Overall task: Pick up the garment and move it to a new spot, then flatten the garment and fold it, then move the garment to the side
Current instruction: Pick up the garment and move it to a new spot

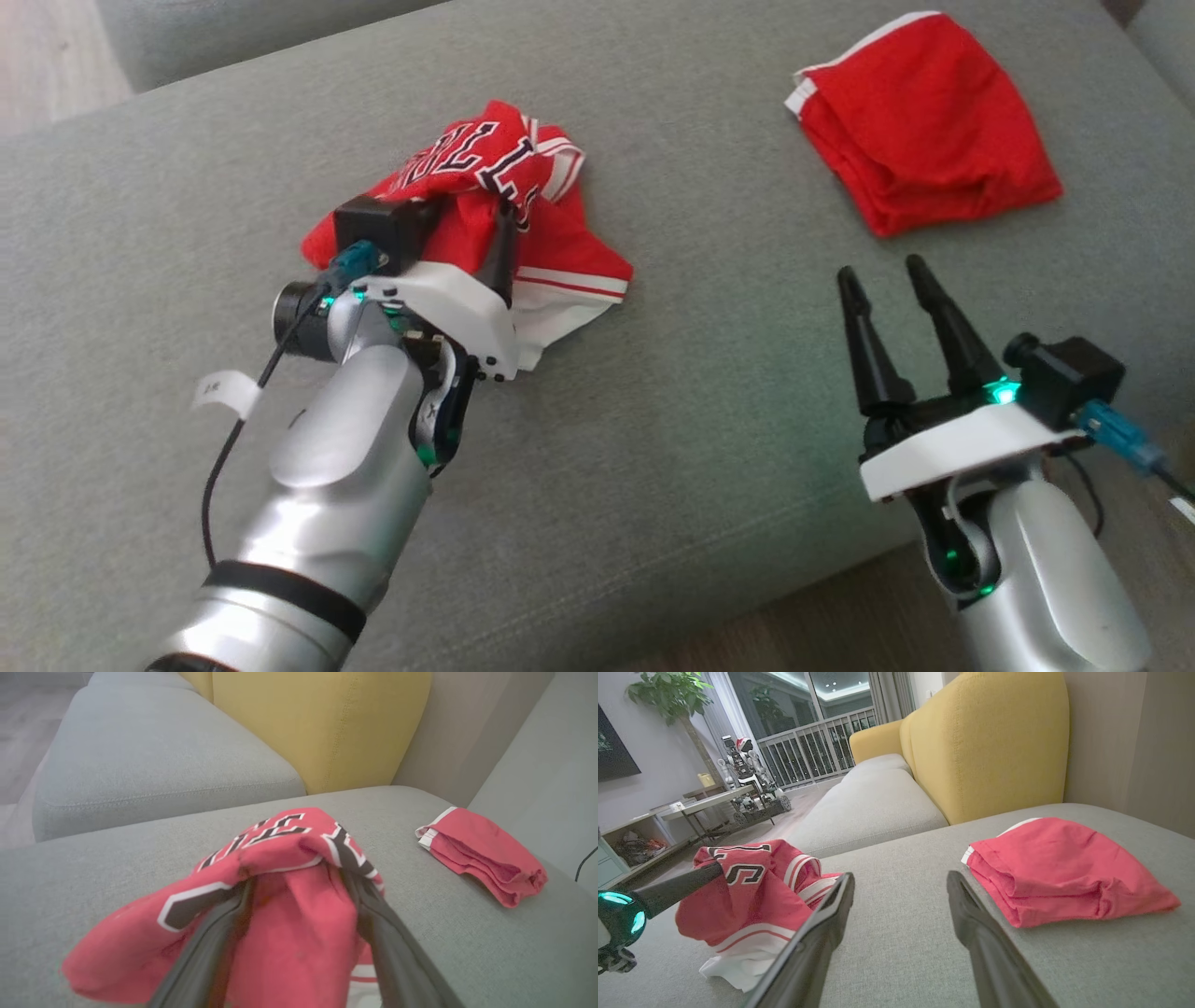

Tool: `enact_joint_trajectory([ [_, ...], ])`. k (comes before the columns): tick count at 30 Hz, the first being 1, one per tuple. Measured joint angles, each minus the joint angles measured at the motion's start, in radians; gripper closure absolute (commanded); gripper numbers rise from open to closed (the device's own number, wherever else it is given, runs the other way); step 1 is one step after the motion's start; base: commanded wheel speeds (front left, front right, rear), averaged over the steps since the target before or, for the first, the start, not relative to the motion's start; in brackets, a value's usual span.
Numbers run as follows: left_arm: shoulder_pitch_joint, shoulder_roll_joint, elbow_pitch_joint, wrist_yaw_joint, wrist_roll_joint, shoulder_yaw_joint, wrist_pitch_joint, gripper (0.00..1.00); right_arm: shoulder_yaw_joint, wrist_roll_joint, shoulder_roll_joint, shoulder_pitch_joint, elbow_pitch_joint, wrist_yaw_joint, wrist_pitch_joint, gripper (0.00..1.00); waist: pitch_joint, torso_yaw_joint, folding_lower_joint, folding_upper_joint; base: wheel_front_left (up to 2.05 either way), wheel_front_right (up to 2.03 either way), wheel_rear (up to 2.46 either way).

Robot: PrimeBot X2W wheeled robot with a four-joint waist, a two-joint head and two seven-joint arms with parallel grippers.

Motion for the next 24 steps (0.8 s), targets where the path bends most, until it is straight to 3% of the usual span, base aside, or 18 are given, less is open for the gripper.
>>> enact_joint_trajectory([
  [9,-0.008,0.011,-0.041,0.002,-0.002,0.014,-0.026,0.00,-0.025,-0.011,0.001,0.007,-0.005,0.000,0.000,0.00,-0.035,0.109,0.0000,0.0000,0.00,0.00,0.00],
  [14,0.054,0.075,-0.126,-0.009,0.012,0.028,-0.026,0.00,-0.032,-0.025,0.001,0.043,-0.016,0.000,0.017,0.00,-0.071,0.189,0.0000,0.0000,0.00,0.00,0.00],
  [18,0.138,0.120,-0.215,0.010,0.016,0.061,-0.026,0.00,-0.037,-0.028,0.002,0.067,-0.021,0.000,0.024,0.00,-0.096,0.233,0.0000,0.0000,0.00,0.00,0.00],
  [24,0.368,0.155,-0.442,0.080,0.031,0.163,-0.029,0.00,-0.066,-0.044,0.004,0.124,-0.034,0.000,0.031,0.00,-0.152,0.300,-0.0001,0.0000,0.00,0.00,0.00],
])
